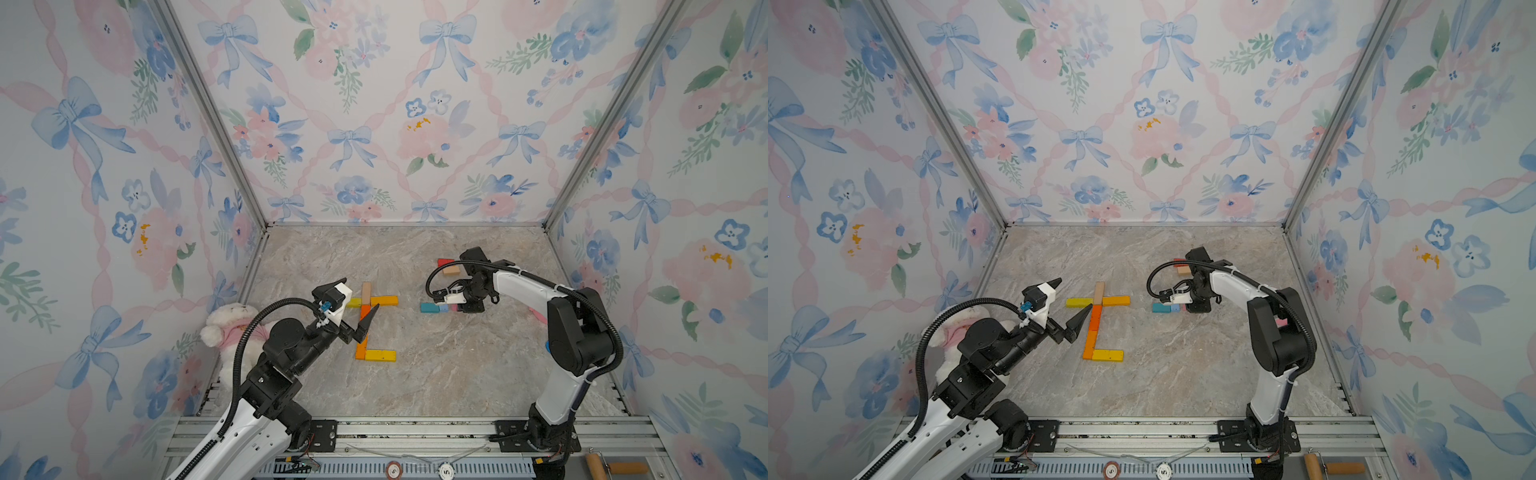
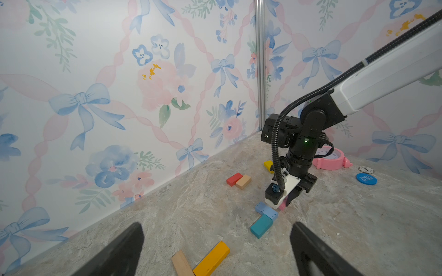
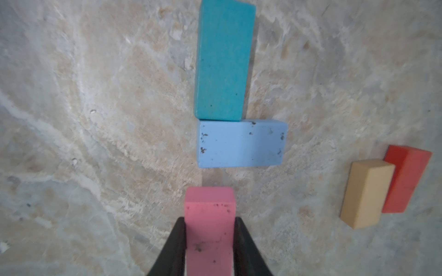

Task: Assemble the letter t with building blocks
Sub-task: Assemble the building block at the center of the board.

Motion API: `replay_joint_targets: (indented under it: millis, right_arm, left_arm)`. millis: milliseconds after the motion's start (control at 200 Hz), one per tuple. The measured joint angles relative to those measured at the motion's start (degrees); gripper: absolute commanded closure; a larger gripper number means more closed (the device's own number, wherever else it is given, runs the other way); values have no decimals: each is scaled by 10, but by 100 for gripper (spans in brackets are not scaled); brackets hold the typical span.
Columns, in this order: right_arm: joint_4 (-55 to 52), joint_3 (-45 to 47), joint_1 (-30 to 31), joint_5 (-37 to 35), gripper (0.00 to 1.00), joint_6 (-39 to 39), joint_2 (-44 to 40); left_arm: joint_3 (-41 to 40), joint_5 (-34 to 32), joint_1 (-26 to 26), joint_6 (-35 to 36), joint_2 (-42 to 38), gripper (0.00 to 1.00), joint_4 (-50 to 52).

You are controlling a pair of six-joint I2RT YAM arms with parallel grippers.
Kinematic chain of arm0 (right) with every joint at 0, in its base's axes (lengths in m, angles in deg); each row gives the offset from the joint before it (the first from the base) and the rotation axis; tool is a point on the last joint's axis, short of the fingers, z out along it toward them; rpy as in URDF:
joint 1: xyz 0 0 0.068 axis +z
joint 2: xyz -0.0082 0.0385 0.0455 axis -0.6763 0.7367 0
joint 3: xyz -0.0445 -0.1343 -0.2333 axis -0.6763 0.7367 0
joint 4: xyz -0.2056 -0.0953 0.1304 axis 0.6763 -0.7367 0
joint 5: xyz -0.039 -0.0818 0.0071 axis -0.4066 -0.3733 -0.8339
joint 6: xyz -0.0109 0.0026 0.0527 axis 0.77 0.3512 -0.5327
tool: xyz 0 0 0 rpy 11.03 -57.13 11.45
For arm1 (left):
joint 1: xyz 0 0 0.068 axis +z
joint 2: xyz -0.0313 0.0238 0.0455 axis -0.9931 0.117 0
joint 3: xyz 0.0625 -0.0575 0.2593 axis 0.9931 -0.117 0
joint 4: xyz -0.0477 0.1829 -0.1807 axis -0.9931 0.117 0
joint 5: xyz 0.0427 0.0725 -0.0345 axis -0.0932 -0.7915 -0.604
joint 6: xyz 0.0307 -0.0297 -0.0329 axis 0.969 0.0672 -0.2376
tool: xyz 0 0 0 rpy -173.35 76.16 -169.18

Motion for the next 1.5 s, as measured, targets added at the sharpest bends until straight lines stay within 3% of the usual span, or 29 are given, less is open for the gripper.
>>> replay_joint_targets:
  millis: [1225,1375,1505]
  right_arm:
    - [0,-33,9,-1,90,-6,52]
    - [0,-34,9,-1,85,-9,52]
    - [-2,-35,9,-3,72,-12,53]
  left_arm:
    - [0,-4,0,0,0,2,0]
    - [0,-4,0,0,0,2,0]
    - [0,-4,0,0,0,2,0]
